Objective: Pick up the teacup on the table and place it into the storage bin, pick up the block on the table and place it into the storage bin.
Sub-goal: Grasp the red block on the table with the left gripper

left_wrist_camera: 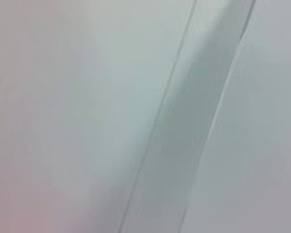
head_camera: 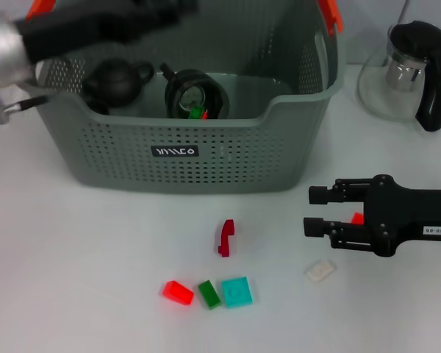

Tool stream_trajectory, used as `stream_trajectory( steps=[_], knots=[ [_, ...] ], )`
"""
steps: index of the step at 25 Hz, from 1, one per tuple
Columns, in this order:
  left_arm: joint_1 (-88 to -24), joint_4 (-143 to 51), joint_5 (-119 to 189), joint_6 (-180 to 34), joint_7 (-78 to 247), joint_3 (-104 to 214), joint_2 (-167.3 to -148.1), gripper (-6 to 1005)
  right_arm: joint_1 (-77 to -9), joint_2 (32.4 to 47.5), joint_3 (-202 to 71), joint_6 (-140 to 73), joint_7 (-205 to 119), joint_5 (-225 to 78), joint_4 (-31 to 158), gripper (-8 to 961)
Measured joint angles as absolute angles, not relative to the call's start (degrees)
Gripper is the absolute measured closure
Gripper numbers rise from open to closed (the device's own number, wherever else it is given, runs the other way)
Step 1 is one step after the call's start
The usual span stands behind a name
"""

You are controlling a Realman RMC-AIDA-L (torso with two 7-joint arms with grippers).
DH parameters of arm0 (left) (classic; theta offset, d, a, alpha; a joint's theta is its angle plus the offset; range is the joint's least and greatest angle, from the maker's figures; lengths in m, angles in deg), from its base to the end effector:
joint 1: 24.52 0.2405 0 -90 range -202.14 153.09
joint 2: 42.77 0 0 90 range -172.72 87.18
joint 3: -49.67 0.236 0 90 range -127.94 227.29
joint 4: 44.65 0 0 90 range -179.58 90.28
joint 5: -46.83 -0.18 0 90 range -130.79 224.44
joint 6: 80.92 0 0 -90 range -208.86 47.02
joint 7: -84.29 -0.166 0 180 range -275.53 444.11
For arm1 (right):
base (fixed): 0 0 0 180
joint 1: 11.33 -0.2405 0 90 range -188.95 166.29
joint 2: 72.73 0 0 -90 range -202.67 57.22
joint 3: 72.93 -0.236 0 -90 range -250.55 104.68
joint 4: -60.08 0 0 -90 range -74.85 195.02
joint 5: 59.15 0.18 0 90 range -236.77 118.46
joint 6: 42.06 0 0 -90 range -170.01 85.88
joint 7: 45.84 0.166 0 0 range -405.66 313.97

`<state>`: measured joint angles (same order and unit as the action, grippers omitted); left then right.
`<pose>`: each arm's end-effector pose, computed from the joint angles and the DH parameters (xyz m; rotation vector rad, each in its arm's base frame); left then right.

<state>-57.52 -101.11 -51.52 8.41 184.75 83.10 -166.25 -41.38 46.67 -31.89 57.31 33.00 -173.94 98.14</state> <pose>-0.1449 0.3484 0.0646 -2.3918 -0.6684 -1.1680 0.2027 0.2774 -0.0139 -2.8955 0.5649 0.8166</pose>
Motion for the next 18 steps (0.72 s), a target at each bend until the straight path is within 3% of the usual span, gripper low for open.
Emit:
stream_trajectory(
  steps=[2, 5, 18],
  knots=[
    [-56.21, -96.55, -44.68, 15.51, 181.42, 78.11, -165.85, 328, -41.39, 46.68, -31.89, 57.41, 33.0, -173.94, 98.14, 359],
    [-54.96, -92.98, -43.69, 22.95, 177.81, 73.68, -165.42, 291, -41.39, 46.73, -31.89, 57.42, 32.99, -173.94, 98.15, 359],
    [-49.4, -92.94, -81.95, 26.97, 157.09, 73.9, -167.41, 297, -41.48, 46.64, -31.89, 57.3, 33.0, -174.15, 97.96, 361]
  ],
)
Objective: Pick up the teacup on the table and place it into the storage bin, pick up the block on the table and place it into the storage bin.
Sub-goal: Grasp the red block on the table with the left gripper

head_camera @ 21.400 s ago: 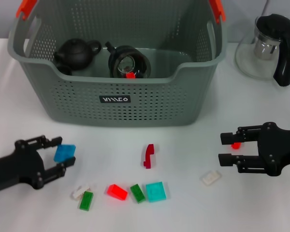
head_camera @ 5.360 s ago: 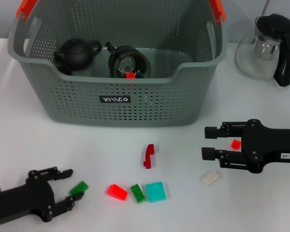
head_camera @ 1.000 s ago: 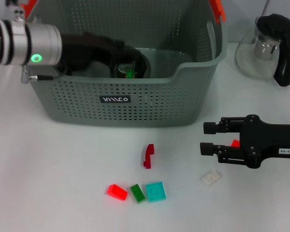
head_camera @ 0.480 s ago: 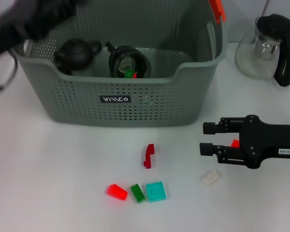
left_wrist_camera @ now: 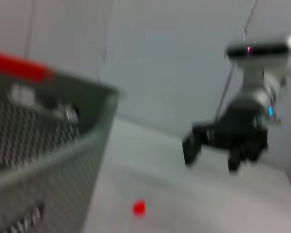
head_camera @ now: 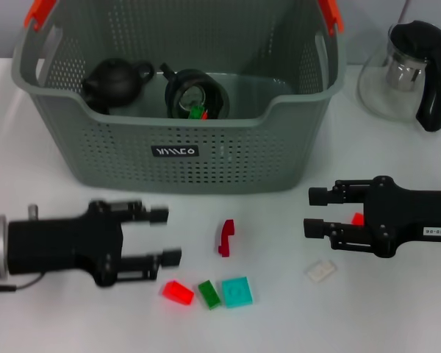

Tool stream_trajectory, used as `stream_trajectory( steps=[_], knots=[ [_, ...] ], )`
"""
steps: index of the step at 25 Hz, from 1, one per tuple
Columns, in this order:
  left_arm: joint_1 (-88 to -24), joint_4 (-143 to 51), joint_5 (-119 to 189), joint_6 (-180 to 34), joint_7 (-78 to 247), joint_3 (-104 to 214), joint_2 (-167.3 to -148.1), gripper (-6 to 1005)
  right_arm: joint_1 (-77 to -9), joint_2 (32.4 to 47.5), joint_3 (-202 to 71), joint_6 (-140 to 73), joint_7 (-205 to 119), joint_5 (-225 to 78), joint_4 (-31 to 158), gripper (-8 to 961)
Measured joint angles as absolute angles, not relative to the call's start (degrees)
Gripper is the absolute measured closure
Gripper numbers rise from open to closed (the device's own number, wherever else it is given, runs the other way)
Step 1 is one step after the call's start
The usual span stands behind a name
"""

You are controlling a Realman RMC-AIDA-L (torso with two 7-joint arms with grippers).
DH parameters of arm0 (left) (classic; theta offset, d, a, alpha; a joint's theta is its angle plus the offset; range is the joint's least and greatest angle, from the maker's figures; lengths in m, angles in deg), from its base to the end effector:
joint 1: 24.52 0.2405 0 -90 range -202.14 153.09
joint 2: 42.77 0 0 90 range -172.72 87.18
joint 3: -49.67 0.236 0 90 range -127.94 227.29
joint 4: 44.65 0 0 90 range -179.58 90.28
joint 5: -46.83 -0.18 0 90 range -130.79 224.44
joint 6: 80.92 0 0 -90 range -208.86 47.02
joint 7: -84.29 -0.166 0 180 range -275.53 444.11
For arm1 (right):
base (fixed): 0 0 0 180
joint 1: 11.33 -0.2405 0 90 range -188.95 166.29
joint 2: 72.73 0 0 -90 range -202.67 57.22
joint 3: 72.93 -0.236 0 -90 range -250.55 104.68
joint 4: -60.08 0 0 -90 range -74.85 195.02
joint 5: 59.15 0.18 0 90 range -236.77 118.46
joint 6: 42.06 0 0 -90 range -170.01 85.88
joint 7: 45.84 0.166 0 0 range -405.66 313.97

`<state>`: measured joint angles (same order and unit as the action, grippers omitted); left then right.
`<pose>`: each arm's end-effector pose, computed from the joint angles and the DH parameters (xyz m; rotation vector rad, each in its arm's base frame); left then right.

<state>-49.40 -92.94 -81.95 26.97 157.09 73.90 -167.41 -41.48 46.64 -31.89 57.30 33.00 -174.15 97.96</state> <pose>-0.2311 0.2448 -0.0031 -2.8202 -0.5466 -0.7559 0.2029 0.2772 -0.0144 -2.8994 0.5672 0.8135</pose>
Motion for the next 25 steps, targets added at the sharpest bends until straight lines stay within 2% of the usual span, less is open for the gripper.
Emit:
stream_trajectory(
  steps=[15, 25],
  knots=[
    [-49.75, -78.0, -91.66, 12.28, 134.72, 73.36, -167.27, 381, -41.22, 46.54, -31.89, 57.25, 32.99, -173.94, 97.96, 360],
    [-49.61, -77.02, -92.11, 9.36, 133.12, 73.35, -167.21, 434, -41.2, 46.54, -31.89, 57.25, 33.0, -173.95, 97.96, 360]
  ],
)
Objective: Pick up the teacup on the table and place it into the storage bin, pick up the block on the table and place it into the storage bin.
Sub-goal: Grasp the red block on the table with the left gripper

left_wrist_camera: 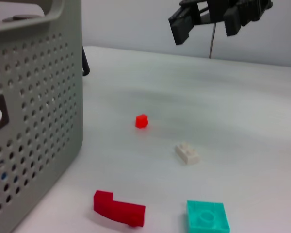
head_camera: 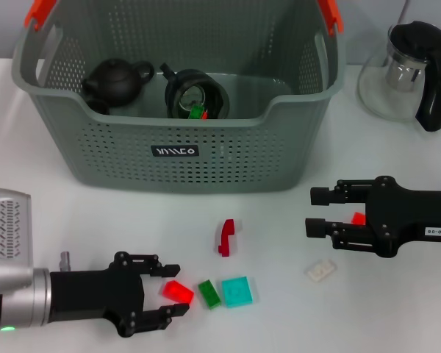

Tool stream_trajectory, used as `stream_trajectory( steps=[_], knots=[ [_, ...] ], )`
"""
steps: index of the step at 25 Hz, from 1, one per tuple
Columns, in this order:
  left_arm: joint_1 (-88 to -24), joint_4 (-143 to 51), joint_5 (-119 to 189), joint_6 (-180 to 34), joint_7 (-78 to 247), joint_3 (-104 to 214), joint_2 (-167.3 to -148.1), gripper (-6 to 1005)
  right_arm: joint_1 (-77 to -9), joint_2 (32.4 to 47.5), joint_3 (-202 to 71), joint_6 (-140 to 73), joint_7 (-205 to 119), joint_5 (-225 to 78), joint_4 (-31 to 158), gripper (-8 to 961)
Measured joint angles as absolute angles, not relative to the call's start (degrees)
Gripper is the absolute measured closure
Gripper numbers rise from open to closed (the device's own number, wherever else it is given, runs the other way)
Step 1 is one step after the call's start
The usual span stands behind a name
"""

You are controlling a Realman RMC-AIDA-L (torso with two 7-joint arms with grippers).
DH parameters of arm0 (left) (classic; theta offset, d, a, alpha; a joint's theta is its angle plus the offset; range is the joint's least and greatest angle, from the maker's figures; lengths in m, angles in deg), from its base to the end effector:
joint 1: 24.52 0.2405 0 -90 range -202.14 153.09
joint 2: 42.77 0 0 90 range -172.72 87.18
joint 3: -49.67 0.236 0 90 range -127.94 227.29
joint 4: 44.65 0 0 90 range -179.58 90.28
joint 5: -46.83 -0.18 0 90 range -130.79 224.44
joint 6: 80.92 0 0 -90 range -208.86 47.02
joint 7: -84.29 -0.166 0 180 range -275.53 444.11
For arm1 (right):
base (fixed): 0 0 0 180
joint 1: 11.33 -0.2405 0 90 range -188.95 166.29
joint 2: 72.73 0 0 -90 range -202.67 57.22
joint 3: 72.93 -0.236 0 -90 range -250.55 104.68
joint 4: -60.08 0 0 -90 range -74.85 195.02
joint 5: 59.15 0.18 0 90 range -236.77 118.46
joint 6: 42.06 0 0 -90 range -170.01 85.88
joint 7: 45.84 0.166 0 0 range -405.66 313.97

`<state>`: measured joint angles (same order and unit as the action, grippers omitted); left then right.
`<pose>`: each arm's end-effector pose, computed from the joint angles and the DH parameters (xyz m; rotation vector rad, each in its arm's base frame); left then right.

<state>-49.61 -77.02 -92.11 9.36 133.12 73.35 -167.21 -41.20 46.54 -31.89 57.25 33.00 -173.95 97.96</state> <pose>-0.2717 0.2331 -0.0600 -2.8675 -0.3024 -0.4599 0.2043 0.2768 -0.0136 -2.8932 0.5726 0.8143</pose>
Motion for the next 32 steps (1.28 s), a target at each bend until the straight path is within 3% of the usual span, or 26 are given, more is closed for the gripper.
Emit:
stream_trajectory(
  steps=[27, 32],
  knots=[
    [-49.82, -75.33, -93.52, 6.57, 134.08, 73.16, -167.17, 551, -41.41, 46.45, -31.89, 57.25, 33.0, -174.02, 98.04, 361],
    [-50.15, -75.93, -93.93, 6.3, 135.78, 73.64, -167.11, 652, -41.56, 46.45, -31.89, 57.25, 32.99, -174.02, 98.0, 361]
  ],
)
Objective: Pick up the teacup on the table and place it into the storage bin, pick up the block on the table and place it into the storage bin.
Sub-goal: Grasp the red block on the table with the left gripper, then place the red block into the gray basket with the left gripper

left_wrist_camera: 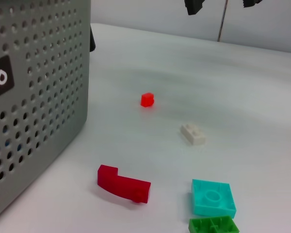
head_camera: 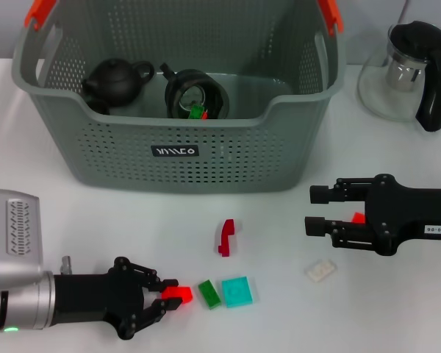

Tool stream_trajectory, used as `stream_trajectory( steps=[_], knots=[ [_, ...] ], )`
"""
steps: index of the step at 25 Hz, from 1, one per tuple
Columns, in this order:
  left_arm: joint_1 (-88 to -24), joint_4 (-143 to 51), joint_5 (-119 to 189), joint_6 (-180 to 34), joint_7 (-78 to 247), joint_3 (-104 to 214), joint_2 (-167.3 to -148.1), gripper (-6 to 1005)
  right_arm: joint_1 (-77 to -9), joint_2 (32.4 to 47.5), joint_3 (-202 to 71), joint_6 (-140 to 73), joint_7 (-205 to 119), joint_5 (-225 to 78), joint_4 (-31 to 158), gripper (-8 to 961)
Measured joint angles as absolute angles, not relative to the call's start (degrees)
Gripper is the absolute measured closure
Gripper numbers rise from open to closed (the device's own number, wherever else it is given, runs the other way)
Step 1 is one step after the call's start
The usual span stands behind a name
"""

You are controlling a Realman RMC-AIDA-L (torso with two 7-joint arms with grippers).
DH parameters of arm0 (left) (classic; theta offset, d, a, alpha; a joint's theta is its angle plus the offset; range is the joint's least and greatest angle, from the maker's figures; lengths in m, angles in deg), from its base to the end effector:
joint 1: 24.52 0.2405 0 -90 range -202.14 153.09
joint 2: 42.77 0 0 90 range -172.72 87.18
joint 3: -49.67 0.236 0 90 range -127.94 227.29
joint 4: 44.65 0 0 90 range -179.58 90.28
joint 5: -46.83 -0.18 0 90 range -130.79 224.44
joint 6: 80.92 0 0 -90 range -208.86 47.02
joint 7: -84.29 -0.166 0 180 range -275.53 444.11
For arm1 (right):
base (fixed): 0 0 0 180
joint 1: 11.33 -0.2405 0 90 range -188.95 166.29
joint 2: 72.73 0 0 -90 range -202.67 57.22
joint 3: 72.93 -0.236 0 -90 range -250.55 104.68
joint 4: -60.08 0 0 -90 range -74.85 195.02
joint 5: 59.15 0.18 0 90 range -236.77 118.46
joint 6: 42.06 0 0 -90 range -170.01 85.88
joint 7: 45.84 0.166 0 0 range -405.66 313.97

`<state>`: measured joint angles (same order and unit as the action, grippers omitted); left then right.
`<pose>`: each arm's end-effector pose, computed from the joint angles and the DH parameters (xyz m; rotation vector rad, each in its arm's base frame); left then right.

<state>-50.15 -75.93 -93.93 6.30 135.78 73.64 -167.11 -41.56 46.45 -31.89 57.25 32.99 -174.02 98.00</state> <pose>-0.2784 0.2344 -0.0652 -2.8778 -0.3790 -0.3942 0.2030 0.2783 -0.0131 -2.8969 0.5625 0.8111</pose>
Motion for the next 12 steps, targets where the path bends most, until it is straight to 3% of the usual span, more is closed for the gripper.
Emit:
stream_trajectory(
  steps=[6, 12],
  knots=[
    [-50.19, -77.43, -94.12, 7.74, 138.35, 73.67, -167.08, 774, -41.56, 46.33, -31.89, 57.25, 33.0, -173.99, 98.0, 361],
    [-50.36, -82.23, -93.53, 17.61, 144.82, 72.07, -166.47, 803, -41.57, 46.28, -31.89, 57.26, 32.99, -173.94, 98.09, 360]
  ],
)
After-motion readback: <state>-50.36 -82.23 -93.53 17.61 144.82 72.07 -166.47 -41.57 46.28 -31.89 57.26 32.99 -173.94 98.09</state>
